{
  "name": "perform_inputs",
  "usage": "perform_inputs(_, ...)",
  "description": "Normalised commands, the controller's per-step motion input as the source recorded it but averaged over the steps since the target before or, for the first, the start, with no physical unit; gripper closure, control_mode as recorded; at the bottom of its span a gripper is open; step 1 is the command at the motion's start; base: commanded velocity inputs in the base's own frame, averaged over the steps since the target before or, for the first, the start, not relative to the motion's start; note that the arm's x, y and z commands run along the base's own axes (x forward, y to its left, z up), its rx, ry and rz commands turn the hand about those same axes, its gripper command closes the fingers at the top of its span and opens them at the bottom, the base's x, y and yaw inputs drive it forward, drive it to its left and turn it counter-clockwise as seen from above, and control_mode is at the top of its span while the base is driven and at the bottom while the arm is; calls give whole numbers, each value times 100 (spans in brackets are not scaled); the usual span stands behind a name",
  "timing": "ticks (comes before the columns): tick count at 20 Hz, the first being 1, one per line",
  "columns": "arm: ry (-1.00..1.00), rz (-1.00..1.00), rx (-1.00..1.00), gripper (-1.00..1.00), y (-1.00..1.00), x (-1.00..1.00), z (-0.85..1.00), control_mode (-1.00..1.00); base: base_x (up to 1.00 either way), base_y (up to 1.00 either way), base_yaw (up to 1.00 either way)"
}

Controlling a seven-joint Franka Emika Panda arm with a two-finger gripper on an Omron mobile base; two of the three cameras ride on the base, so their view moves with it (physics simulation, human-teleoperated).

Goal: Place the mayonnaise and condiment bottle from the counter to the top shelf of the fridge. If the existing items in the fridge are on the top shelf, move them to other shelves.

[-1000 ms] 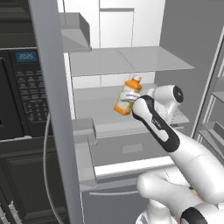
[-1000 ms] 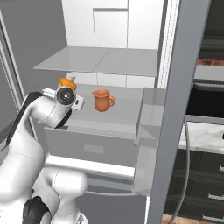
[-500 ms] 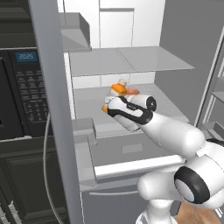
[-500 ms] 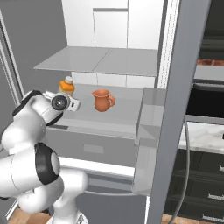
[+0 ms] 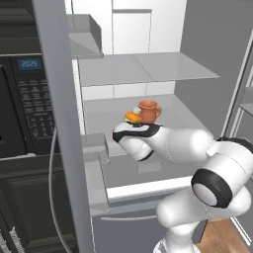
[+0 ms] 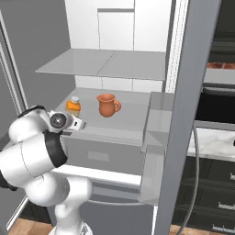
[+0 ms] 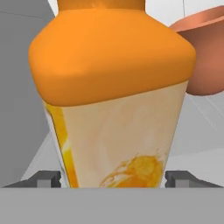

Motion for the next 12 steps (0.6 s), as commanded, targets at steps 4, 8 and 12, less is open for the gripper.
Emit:
perform_inputs(4,0,0,-9,100,10,8,0,-100,0,0,0)
perform_inputs(8,-1,0,-4,100,2,33,0,-100,0,0,0)
perform_inputs(12,0,-1,-1,100,2,61,6,-100,0,0,0)
